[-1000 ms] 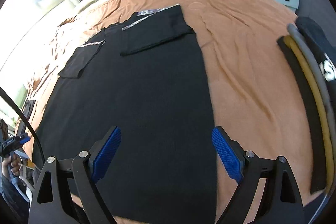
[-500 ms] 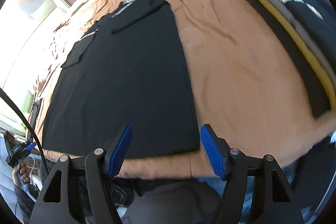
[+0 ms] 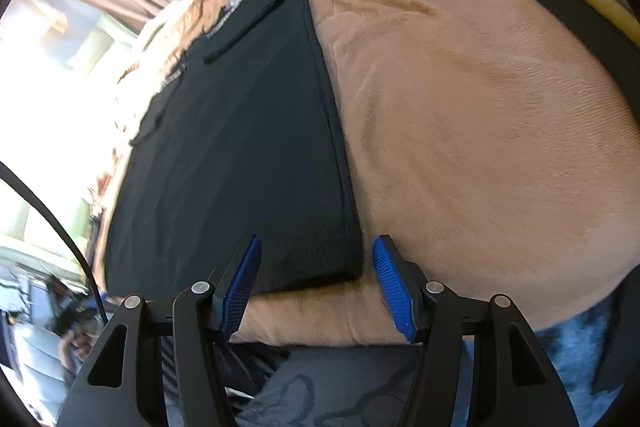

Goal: Fold small clothes
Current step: 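Move both grippers to the hem end of the shirt strip and close on the hem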

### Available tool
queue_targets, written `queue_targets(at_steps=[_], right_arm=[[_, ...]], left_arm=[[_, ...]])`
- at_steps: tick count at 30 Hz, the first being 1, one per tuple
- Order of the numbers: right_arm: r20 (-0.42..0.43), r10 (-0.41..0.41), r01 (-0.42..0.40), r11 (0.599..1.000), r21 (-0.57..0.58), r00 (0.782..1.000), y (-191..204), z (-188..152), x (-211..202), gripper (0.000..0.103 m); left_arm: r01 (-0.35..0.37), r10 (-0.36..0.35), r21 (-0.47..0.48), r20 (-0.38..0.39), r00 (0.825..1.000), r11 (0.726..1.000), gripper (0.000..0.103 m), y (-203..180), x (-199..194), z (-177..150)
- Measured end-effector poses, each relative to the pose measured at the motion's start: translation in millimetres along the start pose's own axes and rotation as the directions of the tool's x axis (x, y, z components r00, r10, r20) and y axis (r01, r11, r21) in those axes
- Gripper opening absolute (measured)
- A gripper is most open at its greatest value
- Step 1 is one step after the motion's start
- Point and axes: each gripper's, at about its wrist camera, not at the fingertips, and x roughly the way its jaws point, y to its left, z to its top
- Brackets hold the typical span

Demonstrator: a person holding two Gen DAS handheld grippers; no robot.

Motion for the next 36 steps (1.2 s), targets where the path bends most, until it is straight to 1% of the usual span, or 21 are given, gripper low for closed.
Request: queue_targets(at_steps=[2, 4, 7, 9, 12, 13, 14, 16, 17, 18, 19, 20, 22, 23, 24, 25, 26, 29, 32, 36], right_arm=[[0.005, 0.023, -0.023, 1.000, 0.009, 1.000, -1, 4, 1, 0.046], [0.012, 0.047, -0.048, 0.999, 0.019, 0.999, -1, 7, -1, 0.045], [0.018, 0.065, -0.065, 0.998, 0.013, 0.998, 0, 6, -1, 0.045], [0.009, 0.057, -0.057, 0.998, 0.008, 0.998, 0, 3, 5, 0.045], [0.008, 0.034, -0.034, 0.999, 0.002, 0.999, 1, -1, 14, 0.045], [0.011, 0.030, -0.030, 1.000, 0.001, 1.000, 1, -2, 15, 0.039], [0.013, 0.008, -0.008, 1.000, -0.002, 1.000, 3, -1, 16, 0.032], [0.014, -0.010, 0.010, 1.000, 0.000, 1.000, 7, -2, 17, 0.025], [0.017, -0.006, 0.006, 1.000, 0.005, 1.000, 10, -2, 18, 0.023], [0.019, -0.005, 0.004, 1.000, 0.007, 1.000, 13, -4, 17, 0.021], [0.018, -0.006, 0.006, 1.000, 0.004, 1.000, 14, -4, 17, 0.015], [0.015, -0.009, 0.009, 1.000, -0.001, 1.000, 15, -5, 17, 0.010], [0.017, -0.009, 0.009, 1.000, -0.010, 1.000, 17, -6, 16, 0.004], [0.023, -0.006, 0.006, 1.000, -0.017, 1.000, 19, -6, 14, 0.004], [0.035, -0.008, 0.009, 1.000, -0.025, 0.999, 21, -7, 11, 0.004], [0.045, -0.009, 0.011, 0.999, -0.030, 0.999, 22, -7, 8, 0.004], [0.050, -0.009, 0.011, 0.999, -0.032, 0.999, 24, -7, 8, 0.003], [0.073, -0.003, 0.005, 1.000, -0.030, 0.997, 26, -9, 2, 0.003], [0.094, 0.008, -0.004, 0.999, -0.040, 0.996, 28, -9, -7, 0.003], [0.128, 0.021, -0.013, 0.998, -0.064, 0.992, 34, -13, -23, 0.002]], left_arm=[[-0.004, 0.004, -0.014, 0.016, 1.000, 1.000, 0.054, 2, -2, 0], [-0.023, 0.023, -0.012, 0.023, 0.999, 1.000, 0.054, 4, -5, 1], [-0.020, 0.021, -0.022, 0.033, 0.999, 1.000, 0.054, 10, -9, 3], [-0.017, 0.018, -0.027, 0.022, 1.000, 0.999, 0.054, 15, -6, 4], [-0.005, 0.006, -0.031, 0.038, 0.999, 1.000, 0.054, 14, -5, 6], [-0.005, 0.006, -0.029, 0.040, 0.999, 1.000, 0.054, 13, -4, 6], [-0.001, 0.002, -0.027, 0.039, 0.999, 1.000, 0.054, 12, -2, 6], [0.022, -0.020, -0.038, 0.042, 0.999, 0.999, 0.053, 13, -2, 6], [0.036, -0.034, -0.047, 0.044, 0.998, 0.998, 0.053, 15, -2, 5], [0.057, -0.055, -0.059, 0.041, 0.998, 0.997, 0.046, 16, 0, 4], [0.074, -0.072, -0.071, 0.036, 0.997, 0.995, 0.040, 18, 1, 3], [0.090, -0.087, -0.083, 0.033, 0.996, 0.992, 0.037, 20, 3, 1], [0.127, -0.123, -0.106, 0.044, 0.991, 0.986, 0.030, 24, 6, -1], [0.140, -0.136, -0.117, 0.046, 0.990, 0.983, 0.028, 25, 7, -2], [0.147, -0.141, -0.127, 0.050, 0.989, 0.981, 0.021, 27, 9, -2], [0.154, -0.149, -0.135, 0.049, 0.988, 0.979, 0.011, 28, 10, -3], [0.164, -0.160, -0.138, 0.043, 0.986, 0.977, 0.007, 28, 12, -3], [0.159, -0.152, -0.123, 0.067, 0.986, 0.980, 0.006, 25, 5, -5], [0.181, -0.167, -0.122, 0.114, 0.979, 0.976, 0.005, 25, -14, -4], [0.205, -0.190, -0.097, 0.147, 0.971, 0.974, 0.005, 19, -34, -1]])
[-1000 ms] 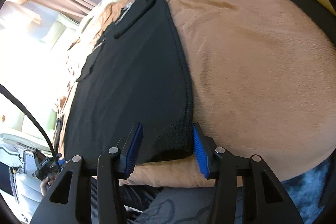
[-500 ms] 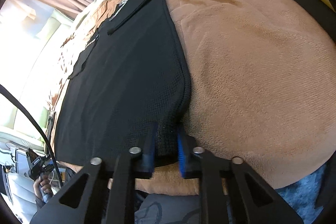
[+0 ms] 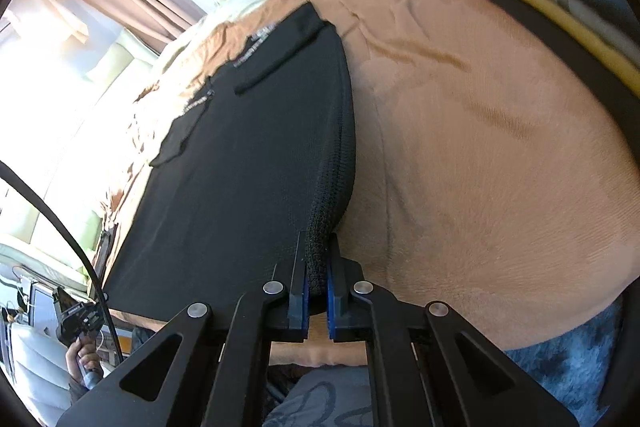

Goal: Fold small clothes
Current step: 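Move both grippers to the hem end of the shirt strip and close on the hem, then lift the hem with both grippers and fold it over toward the collar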

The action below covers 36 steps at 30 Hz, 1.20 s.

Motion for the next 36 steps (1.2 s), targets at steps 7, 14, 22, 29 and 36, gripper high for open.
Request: queue_targets(at_steps=[7, 14, 22, 29, 36], right_arm=[[0.053, 0.034, -0.033, 0.999, -0.030, 0.998, 13, -9, -32, 0.002], [0.090, 0.071, -0.066, 0.996, -0.056, 0.993, 13, -22, -68, 0.002], [0.137, 0.109, -0.098, 0.991, -0.087, 0.985, 13, -39, -106, 0.002], [0.160, 0.129, -0.111, 0.987, -0.120, 0.979, 12, -52, -126, 0.002], [0.159, 0.121, -0.097, 0.984, -0.149, 0.980, 10, -57, -143, 0.002]], left_arm=[[0.031, -0.033, 0.030, 0.063, 0.997, 0.999, 0.005, -17, -31, 6], [0.060, -0.065, 0.052, 0.110, 0.992, 0.997, 0.005, -21, -64, 7], [0.086, -0.098, 0.085, 0.148, 0.984, 0.993, 0.005, -30, -102, -9], [0.113, -0.132, 0.114, 0.168, 0.977, 0.987, 0.005, -32, -131, -21], [0.130, -0.150, 0.120, 0.177, 0.973, 0.984, 0.005, -24, -150, -21]])
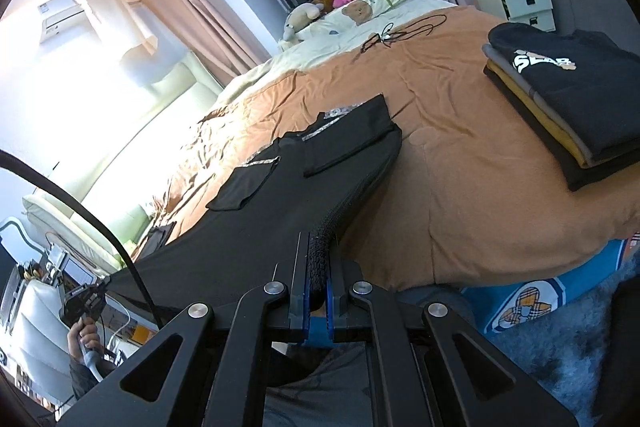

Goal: Fold small clothes
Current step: 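Lift the hem with both grippers and fold it over toward the collar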

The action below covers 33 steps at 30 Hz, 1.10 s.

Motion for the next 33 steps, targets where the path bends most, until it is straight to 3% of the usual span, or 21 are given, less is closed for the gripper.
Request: queue_targets(at_steps=[14, 26, 33], right_arm=[[-0.013, -0.007, 0.007, 1.000, -0.023, 1.000, -4, 53, 45, 0.002], [-0.058, -0.049, 0.048, 0.999, -0.014, 0.997, -13, 120, 128, 0.002], [-0.112, -0.082, 0.081, 0.997, -0.015, 0.990, -20, 165, 195, 0.002]], left_arm=[[-0.024, 0.025, 0.039, -0.024, 0.999, 0.999, 0.005, -22, 45, 48], [-0.094, 0.098, 0.058, -0.062, 0.993, 0.994, 0.005, -43, 139, 113], [-0.163, 0.169, 0.066, -0.099, 0.981, 0.984, 0.005, -36, 204, 145]])
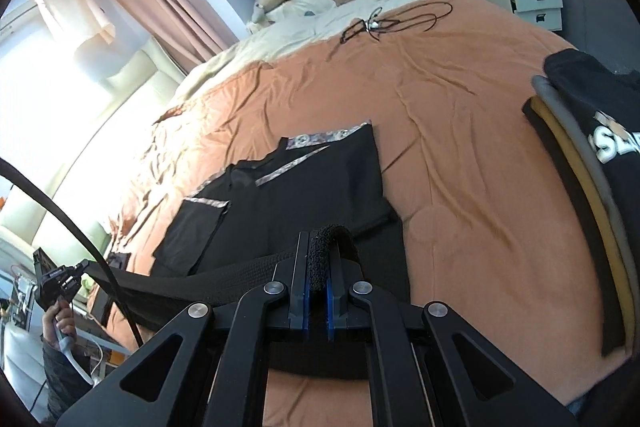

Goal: Fold small clothes
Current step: 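Lift the hem with both grippers and fold it over toward the collar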

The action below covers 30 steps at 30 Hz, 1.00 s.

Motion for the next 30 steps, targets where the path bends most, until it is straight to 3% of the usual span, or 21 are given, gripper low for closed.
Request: queue_targets(at_steps=[11, 22, 26, 29, 30], right_arm=[[-0.080, -0.057, 0.058, 0.998, 0.001, 0.995, -6, 69, 100, 0.002], [-0.159, -0.108, 0.110, 0.994, 0.006, 0.981, -18, 108, 195, 0.002], [-0.184, -0.121, 0.131, 0.991, 0.042, 0.976, -30, 118, 224, 0.006], [-0.197, -0.120, 0.135, 0.989, 0.061, 0.973, -34, 123, 235, 0.012], [-0.194, -0.115, 0.129, 0.990, 0.059, 0.974, -34, 123, 236, 0.014]], left_arm=[[-0.097, 0.097, 0.010, -0.084, 0.992, 0.995, 0.005, 13, 100, 54], [-0.170, 0.170, 0.015, -0.166, 0.971, 0.985, 0.005, 30, 191, 91], [-0.214, 0.219, 0.045, -0.204, 0.954, 0.976, 0.007, 35, 218, 98], [-0.253, 0.267, 0.090, -0.232, 0.935, 0.963, 0.019, 36, 232, 100], [-0.264, 0.280, 0.098, -0.226, 0.933, 0.960, 0.034, 36, 231, 101]])
